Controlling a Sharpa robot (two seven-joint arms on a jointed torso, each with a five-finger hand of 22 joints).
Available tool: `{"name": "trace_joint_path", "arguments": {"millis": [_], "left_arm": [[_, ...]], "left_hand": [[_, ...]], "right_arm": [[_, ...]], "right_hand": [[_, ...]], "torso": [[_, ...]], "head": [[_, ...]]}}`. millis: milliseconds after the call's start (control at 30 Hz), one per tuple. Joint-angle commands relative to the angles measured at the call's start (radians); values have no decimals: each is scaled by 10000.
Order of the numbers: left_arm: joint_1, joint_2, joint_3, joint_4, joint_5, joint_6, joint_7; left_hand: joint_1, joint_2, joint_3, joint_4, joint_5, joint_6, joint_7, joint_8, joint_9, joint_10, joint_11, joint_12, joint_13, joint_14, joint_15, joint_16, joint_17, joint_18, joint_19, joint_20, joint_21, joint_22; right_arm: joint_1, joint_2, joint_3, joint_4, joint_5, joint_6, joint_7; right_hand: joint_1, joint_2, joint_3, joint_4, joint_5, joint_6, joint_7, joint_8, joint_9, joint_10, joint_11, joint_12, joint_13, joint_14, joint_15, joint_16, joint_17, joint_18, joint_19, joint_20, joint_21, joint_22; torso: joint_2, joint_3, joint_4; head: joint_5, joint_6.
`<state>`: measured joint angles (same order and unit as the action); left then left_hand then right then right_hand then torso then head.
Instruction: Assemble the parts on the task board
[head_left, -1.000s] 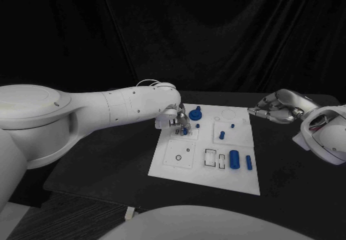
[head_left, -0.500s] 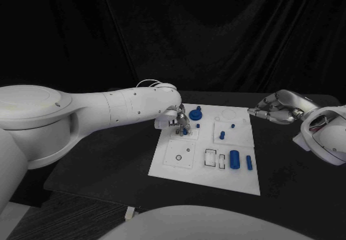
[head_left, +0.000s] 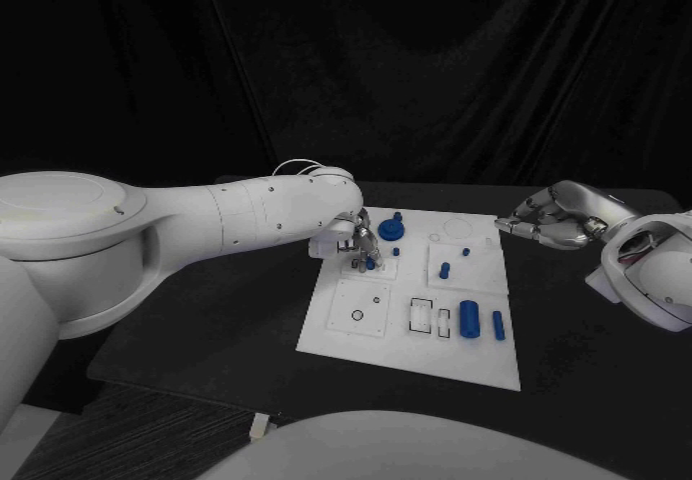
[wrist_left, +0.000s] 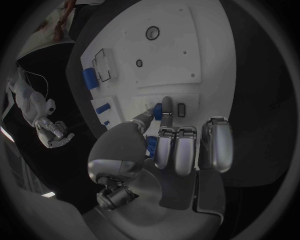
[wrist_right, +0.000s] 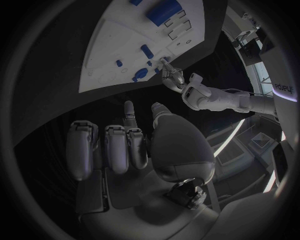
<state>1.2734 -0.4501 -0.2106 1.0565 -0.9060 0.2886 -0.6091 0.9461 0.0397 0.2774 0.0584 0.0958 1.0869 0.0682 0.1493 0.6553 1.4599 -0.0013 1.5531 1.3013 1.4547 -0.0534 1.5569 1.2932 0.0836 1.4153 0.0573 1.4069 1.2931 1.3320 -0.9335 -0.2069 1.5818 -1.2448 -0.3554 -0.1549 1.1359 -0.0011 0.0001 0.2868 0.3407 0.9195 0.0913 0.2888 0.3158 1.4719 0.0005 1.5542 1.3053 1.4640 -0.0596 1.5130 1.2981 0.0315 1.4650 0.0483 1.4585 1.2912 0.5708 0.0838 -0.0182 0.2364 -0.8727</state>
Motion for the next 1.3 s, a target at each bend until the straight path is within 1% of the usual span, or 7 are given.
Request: {"name": "trace_joint_path", "arguments": {"millis": [33, 233, 467, 667, 1000, 1100, 1300], "left_arm": [[-78, 31, -18, -19, -66, 236, 28], [-97, 44, -18, -48, -67, 314, 9], [-115, 63, -18, -79, -67, 347, 34], [-125, 51, -17, -65, -67, 201, 123], [-72, -322, -11, 493, -78, -485, 277], [121, -653, -9, 992, -99, -814, 467], [920, -1309, -8, 1966, -402, -944, 516]], "left_hand": [[-198, 7, -236, 304, -185, -56, 20, -433, -665, 1109, -28, 177, 2695, 1161, -28, 139, 2776, -242, 1, -10, -189, 910], [-543, -161, -686, 632, -445, -32, 26, -452, -637, 1109, -29, 177, 2695, 1161, -26, 139, 2776, -246, 25, -11, -199, 937], [-802, -262, -1029, 891, -477, -25, 19, -468, -614, 1109, -31, 177, 2695, 1161, -38, 139, 2776, -246, 30, -21, -214, 950], [-1173, -436, -1611, 1346, -484, -30, 19, -501, -582, 1109, -41, 177, 2695, 1161, -44, 139, 2776, -246, 33, -42, -234, 970], [-1186, -571, -2332, 1858, -483, 56, -19, -476, -505, 1109, -65, 177, 2695, 1161, -78, 139, 2776, -264, 109, -64, -188, 1055], [-1113, -560, -2400, 1897, -483, 70, -27, -467, -489, 1109, -72, 177, 2695, 1161, -84, 139, 2776, -270, 128, -70, -172, 1075], [-742, -537, -2559, 1897, -478, 154, -61, -397, -400, 1109, -100, 177, 2695, 1161, -106, 139, 2776, -300, 228, -89, -72, 1184]], "right_arm": [[-29, -2, 8, 8, -12, 84, -182], [-42, 4, 8, -4, -12, 111, -193], [-53, 5, 8, -11, -12, 133, -203], [-57, -3, 8, -12, -12, 140, -209], [-58, -79, 8, 0, -12, 94, -220], [-56, -134, 8, 31, -12, 56, -226], [-54, -226, 9, 90, -12, -23, -200]], "right_hand": [[144, 58, 174, 12, 149, -103, -21, 117, 132, 989, 103, 166, 2655, 802, 27, -160, 1403, 41, 422, 43, -145, 2316], [148, 52, 165, 15, 147, -124, -15, 109, 127, 989, 108, 166, 2655, 798, 31, -170, 1384, 43, 418, 45, -154, 2313], [148, 52, 165, 15, 147, -124, -15, 109, 127, 989, 108, 166, 2655, 798, 31, -170, 1384, 43, 418, 45, -154, 2313], [148, 52, 165, 15, 147, -124, -15, 109, 127, 989, 108, 166, 2655, 798, 31, -170, 1384, 43, 418, 45, -154, 2313], [153, 47, 155, 18, 147, -138, -10, 105, 124, 989, 112, 166, 2655, 795, 35, -181, 1365, 47, 412, 48, -170, 2307], [153, 47, 155, 18, 147, -138, -10, 105, 124, 989, 112, 166, 2655, 795, 35, -181, 1365, 47, 412, 48, -170, 2307], [149, 40, 148, 22, 145, -138, -9, 106, 124, 989, 114, 166, 2655, 796, 36, -177, 1372, 46, 412, 49, -170, 2308]], "torso": [[-3, 9, -6], [-5, 10, -2], [-7, 11, 0], [-6, 13, 2], [-7, 13, -6], [-11, 13, -4], [-19, 9, -1]], "head": [[23, 1], [24, 1], [16, 1], [14, 1], [-9, 1], [-55, 1], [-113, 1]]}}
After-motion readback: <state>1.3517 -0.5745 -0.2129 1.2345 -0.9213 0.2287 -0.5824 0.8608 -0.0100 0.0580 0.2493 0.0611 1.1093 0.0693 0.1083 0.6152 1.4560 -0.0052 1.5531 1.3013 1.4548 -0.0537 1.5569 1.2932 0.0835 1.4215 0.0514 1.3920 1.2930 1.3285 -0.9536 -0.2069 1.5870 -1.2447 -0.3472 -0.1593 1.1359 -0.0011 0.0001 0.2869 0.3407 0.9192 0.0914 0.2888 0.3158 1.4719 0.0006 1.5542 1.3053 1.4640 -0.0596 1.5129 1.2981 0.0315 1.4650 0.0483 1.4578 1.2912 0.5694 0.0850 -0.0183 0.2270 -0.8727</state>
